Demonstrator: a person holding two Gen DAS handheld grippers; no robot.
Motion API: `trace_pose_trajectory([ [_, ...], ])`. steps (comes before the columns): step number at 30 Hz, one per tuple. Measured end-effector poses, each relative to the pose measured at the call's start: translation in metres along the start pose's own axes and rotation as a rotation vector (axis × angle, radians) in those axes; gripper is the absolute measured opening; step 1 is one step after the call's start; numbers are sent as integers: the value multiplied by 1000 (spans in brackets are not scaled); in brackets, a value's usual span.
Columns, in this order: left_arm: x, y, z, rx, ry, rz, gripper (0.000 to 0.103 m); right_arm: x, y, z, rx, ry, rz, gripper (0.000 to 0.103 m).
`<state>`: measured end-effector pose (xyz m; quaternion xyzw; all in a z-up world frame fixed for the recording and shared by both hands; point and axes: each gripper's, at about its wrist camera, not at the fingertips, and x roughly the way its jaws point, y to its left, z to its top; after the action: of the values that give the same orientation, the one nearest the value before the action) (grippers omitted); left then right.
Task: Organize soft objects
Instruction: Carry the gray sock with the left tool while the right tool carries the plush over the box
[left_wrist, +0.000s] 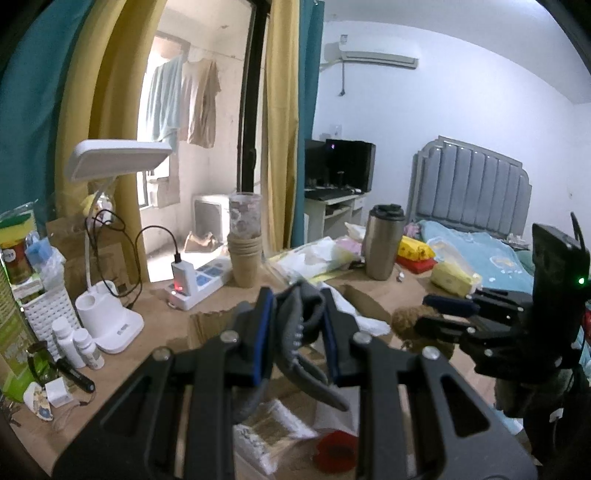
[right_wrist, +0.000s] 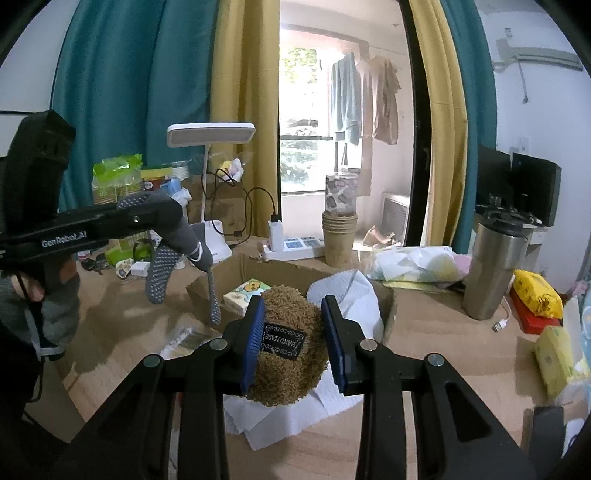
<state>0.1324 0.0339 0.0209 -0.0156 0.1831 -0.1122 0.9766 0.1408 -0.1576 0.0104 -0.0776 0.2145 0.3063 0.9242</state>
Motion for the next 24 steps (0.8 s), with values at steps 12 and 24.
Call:
trace_pose_trajectory([
  [12, 52, 17, 5, -13, 28, 3, 26, 44, -12, 25, -6, -5, 32, 34],
  [24, 102, 31, 3, -46, 82, -17, 26, 82, -24, 34, 19, 21, 47, 34],
])
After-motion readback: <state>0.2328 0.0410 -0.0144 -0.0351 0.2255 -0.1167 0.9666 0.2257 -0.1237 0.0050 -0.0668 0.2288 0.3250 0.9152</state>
